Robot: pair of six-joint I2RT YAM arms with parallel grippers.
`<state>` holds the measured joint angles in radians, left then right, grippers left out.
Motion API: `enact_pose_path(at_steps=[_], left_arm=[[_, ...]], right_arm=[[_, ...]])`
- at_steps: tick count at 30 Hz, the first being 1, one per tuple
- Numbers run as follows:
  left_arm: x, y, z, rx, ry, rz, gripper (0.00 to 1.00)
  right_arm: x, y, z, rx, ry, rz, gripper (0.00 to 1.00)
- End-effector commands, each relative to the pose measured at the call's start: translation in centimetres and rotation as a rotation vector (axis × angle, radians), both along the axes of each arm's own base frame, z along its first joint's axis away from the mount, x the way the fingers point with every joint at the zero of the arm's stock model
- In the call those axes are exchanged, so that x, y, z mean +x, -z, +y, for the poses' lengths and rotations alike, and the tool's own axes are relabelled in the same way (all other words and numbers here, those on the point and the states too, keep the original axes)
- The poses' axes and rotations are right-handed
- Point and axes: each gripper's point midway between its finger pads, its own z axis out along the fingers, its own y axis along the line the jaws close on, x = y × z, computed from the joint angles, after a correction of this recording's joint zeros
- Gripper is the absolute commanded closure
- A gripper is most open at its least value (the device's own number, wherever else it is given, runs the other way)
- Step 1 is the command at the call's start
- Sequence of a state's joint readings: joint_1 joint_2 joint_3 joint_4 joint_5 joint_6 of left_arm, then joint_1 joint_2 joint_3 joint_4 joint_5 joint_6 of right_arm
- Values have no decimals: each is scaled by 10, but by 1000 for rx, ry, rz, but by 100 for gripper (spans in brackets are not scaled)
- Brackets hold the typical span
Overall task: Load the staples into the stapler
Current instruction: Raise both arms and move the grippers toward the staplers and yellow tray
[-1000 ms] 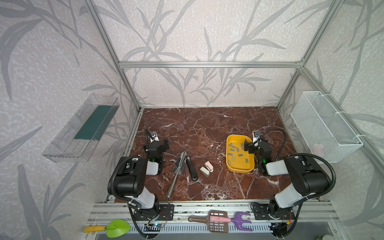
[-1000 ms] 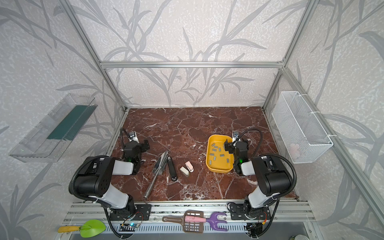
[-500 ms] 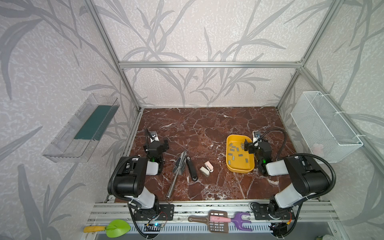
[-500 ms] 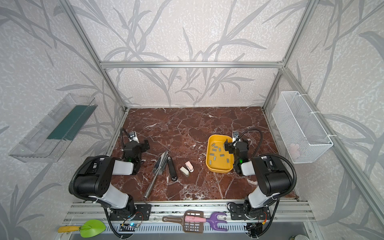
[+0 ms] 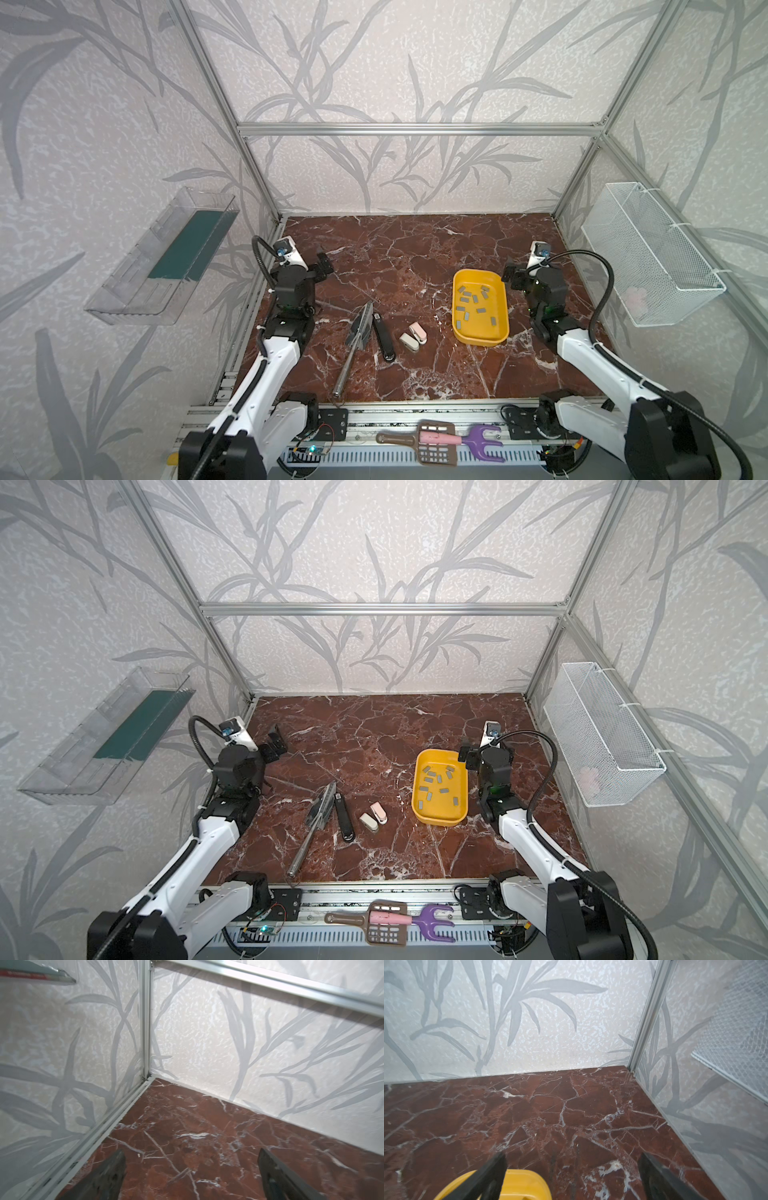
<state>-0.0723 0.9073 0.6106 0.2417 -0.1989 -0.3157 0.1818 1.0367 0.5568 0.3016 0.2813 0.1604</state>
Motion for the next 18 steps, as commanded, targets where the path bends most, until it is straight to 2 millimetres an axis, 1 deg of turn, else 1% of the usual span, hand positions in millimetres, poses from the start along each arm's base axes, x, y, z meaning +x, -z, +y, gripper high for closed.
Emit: enact_pose_path(at_steps=[1, 4, 5, 7, 8, 10, 12, 14, 15, 17, 18], left_arm=[[-16, 15, -21, -184, 117, 104, 1], [-16, -21, -36, -252, 211, 62, 1], [-14, -33, -42, -270, 245, 57, 1], [-10, -51, -52, -308, 294, 52, 1], [-8, -59, -54, -337, 306, 51, 1], [-6, -66, -57, -411, 308, 53, 1], [-6, -70, -56, -463, 297, 45, 1], [-7, -84, -60, -460, 336, 8, 1], [-7, -92, -62, -448, 355, -13, 1], [-7, -109, -61, -430, 359, -55, 1], [-6, -115, -59, -430, 348, -60, 1]], right_arm=[[-28, 30, 22, 187, -99, 183, 1], [-45, 2, 61, 306, -350, 64, 1], [-52, -9, 71, 349, -413, 12, 1], [-58, -14, 70, 462, -384, 4, 1], [-60, -16, 76, 485, -401, 42, 1], [-66, -15, 95, 438, -445, 158, 1], [-73, -6, 119, 316, -459, 251, 1], [-83, 4, 142, 209, -454, 317, 1], [-88, 8, 150, 181, -451, 345, 1], [-99, 16, 164, 159, -433, 422, 0], [-105, 18, 171, 165, -435, 449, 1]])
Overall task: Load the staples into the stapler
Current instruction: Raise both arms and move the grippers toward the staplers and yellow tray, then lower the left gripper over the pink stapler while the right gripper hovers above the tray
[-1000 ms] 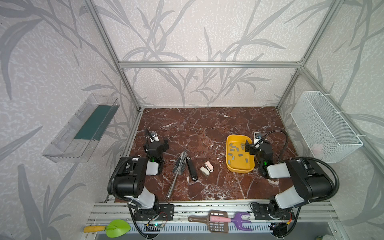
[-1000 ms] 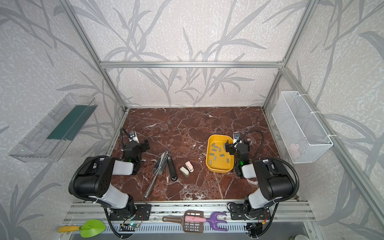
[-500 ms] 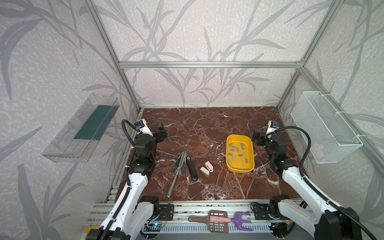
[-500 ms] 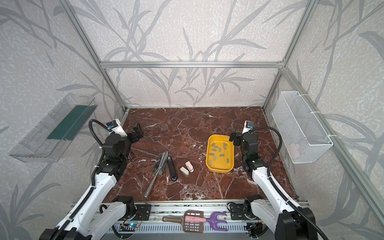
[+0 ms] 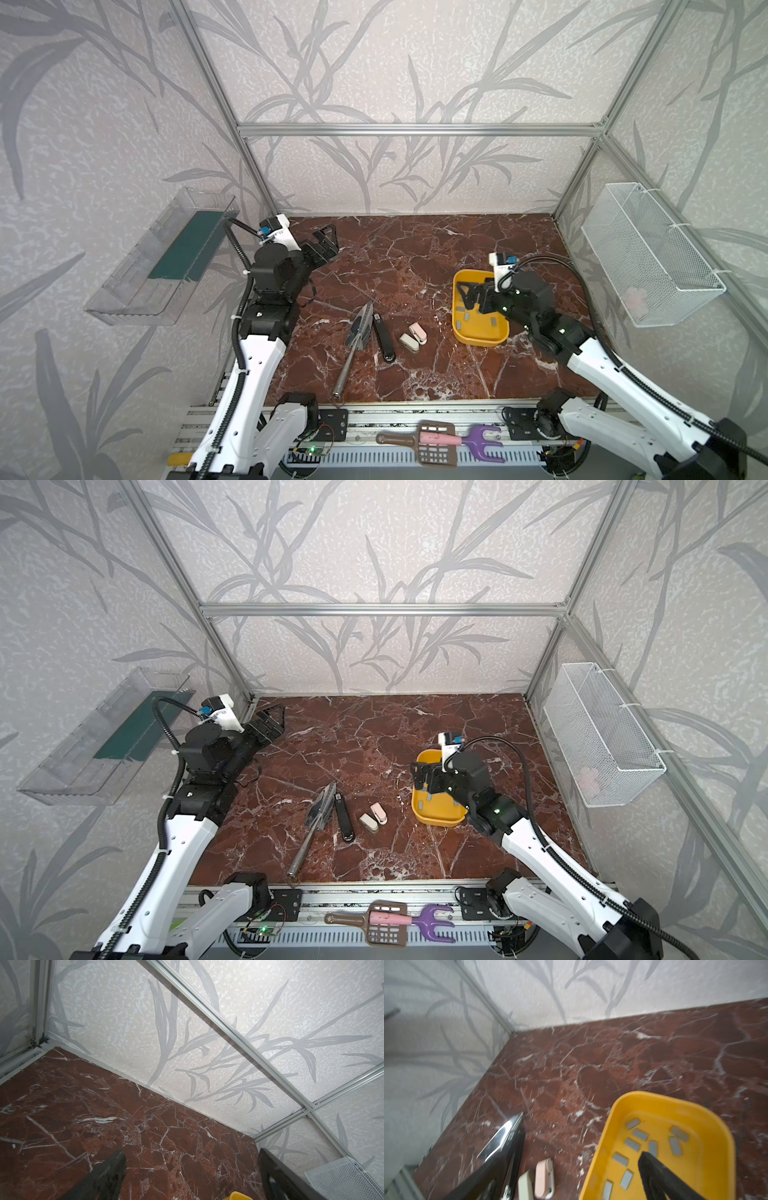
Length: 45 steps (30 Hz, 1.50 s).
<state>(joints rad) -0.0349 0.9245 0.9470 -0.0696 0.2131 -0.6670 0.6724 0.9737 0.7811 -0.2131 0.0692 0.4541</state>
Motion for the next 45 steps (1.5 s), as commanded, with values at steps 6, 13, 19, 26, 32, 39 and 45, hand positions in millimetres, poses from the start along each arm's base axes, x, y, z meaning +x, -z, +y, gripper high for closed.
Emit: enact_pose_path(at_steps=[6, 13, 19, 26, 32, 39, 45], left_arm=[[17, -69, -3, 127, 32, -95, 6], [14, -50, -52, 805, 397, -305, 16], [29, 28, -92, 995, 668, -228, 19], [-32, 127, -175, 1336, 1232, -319, 21], [-103, 130, -199, 1180, 1510, -535, 26], [-118, 174, -200, 1405, 1554, -495, 24], [-124, 193, -205, 1481, 1617, -458, 26]], right_arm=[[-47, 12, 40, -56, -49, 173, 7], [-4, 7, 20, -274, 125, 66, 12], [20, 58, 6, -499, 147, 108, 16], [6, 126, 11, -540, 86, 259, 17], [11, 150, 2, -622, 112, 340, 32], [11, 167, -8, -643, 131, 410, 44], [4, 166, -14, -643, 125, 413, 48]])
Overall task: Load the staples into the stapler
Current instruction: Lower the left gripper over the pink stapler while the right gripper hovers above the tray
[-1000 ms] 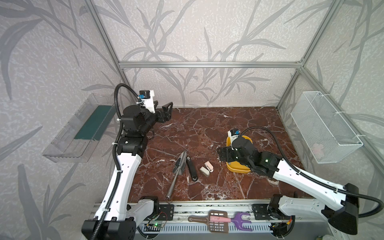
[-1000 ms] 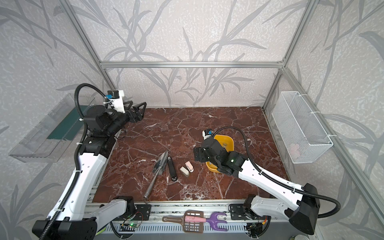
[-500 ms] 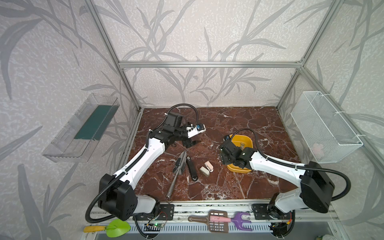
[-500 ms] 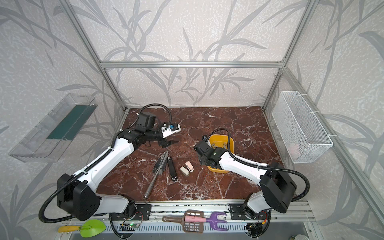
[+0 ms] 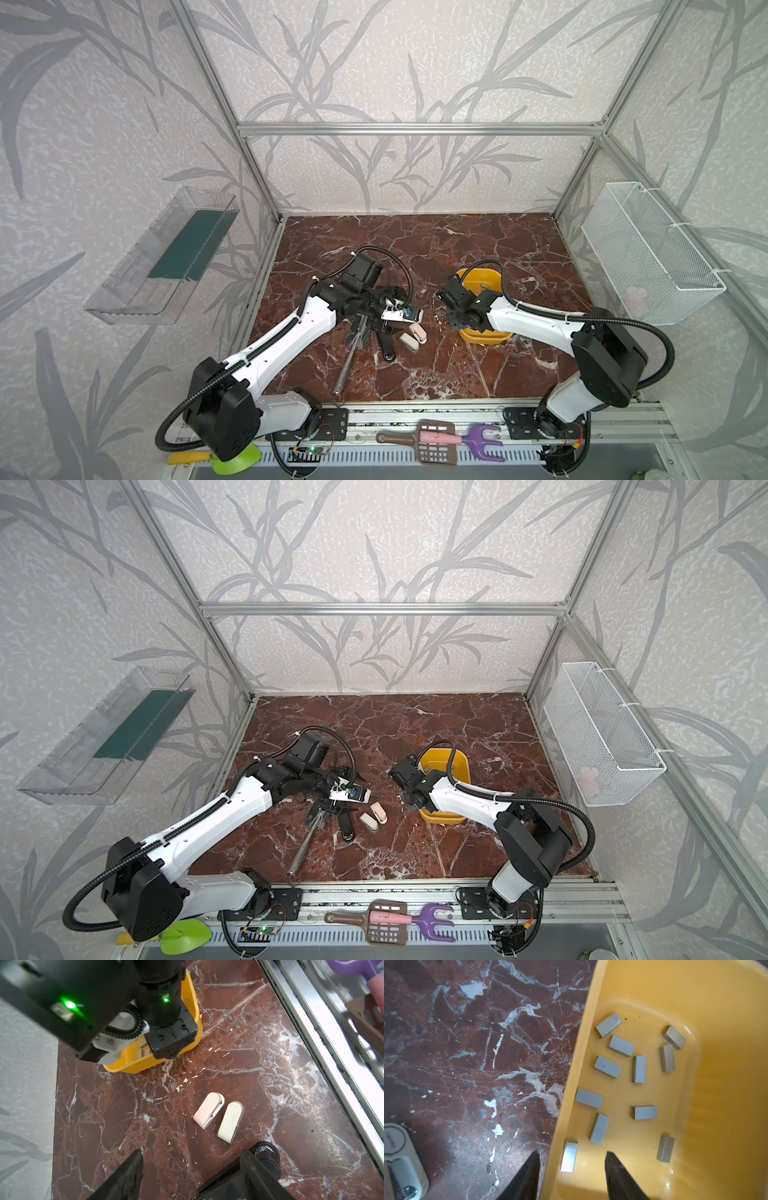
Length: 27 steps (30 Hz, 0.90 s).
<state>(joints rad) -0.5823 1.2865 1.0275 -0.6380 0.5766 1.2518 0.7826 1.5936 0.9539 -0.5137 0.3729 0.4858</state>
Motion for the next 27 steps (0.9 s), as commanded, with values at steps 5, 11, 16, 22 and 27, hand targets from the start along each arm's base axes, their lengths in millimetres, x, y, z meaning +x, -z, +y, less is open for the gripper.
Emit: enact_pose_path(at_steps=[5, 11, 16, 22, 27], left_arm=[[-8, 15, 3, 96, 51, -12, 27], [-1, 18, 2, 109, 23, -10, 27], [3, 23, 2, 132, 20, -13, 28], [12, 29, -3, 153, -4, -33, 30], [15, 28, -11, 139, -17, -36, 30]], right_arm=[[-6, -1, 8, 51, -26, 30, 61], [-12, 9, 18, 95, -26, 81, 74], [-22, 10, 32, 190, -35, 103, 77], [-27, 5, 39, 235, -52, 88, 77], [-23, -2, 32, 206, -36, 56, 72]])
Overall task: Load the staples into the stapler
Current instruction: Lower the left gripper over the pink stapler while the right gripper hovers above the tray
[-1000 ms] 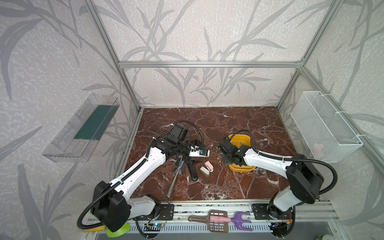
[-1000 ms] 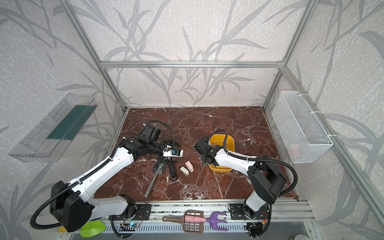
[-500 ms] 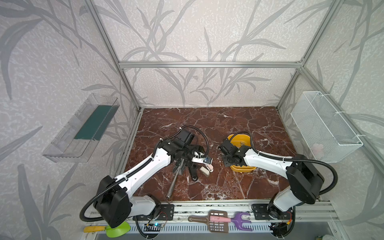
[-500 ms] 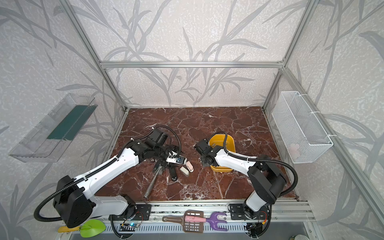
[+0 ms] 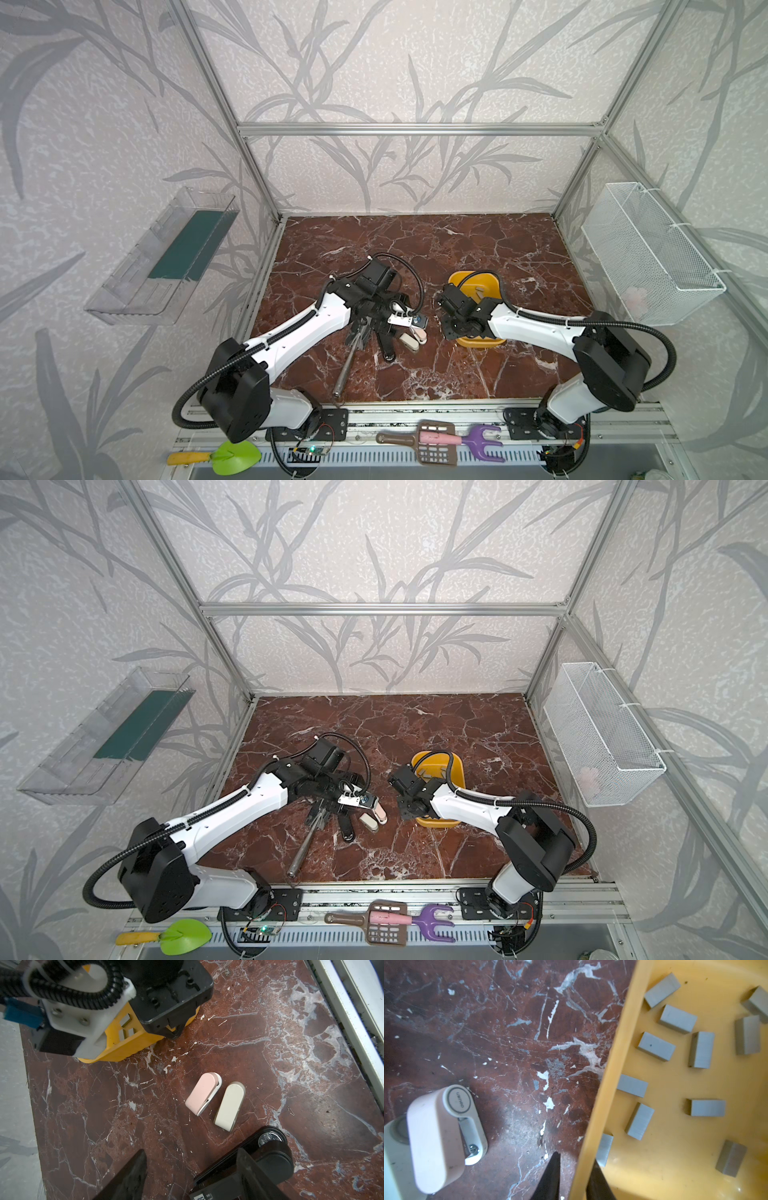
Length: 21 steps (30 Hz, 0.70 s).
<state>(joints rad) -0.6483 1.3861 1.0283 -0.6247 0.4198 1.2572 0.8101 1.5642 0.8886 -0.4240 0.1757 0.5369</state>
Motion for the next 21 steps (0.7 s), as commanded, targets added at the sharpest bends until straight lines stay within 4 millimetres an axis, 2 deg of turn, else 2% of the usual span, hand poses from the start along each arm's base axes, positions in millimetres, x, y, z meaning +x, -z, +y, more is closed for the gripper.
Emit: enact_pose_path(at_steps=[1, 4, 8, 10, 12, 14, 16, 17, 18, 19, 21], left_arm=[[6, -12, -11, -26, -2, -25, 30], [5, -14, -17, -38, 1, -33, 30], [10, -17, -25, -62, 4, -55, 30], [12, -15, -28, -55, 8, -57, 30], [13, -11, -31, -28, 21, -53, 30], [13, -8, -31, -2, 23, -42, 30], [14, -5, -32, 12, 20, -37, 30], [15, -4, -32, 16, 18, -37, 30], [14, -2, -33, 22, 16, -35, 30], [14, 0, -34, 27, 14, -36, 30], [13, 5, -36, 41, 16, -29, 30]], right_arm=[[4, -19, -3, 15, 19, -53, 70], [8, -42, -9, 14, 16, -115, 61], [19, -97, -36, 18, 88, -305, 47], [22, -120, -48, 69, 142, -367, 45], [22, -145, -48, 184, 161, -407, 42], [26, -166, -52, 281, 208, -442, 31], [36, -176, -62, 349, 269, -454, 24], [42, -179, -63, 392, 278, -454, 25], [50, -181, -67, 420, 278, -470, 30], [57, -180, -75, 400, 283, -520, 31], [59, -170, -93, 380, 352, -550, 26]])
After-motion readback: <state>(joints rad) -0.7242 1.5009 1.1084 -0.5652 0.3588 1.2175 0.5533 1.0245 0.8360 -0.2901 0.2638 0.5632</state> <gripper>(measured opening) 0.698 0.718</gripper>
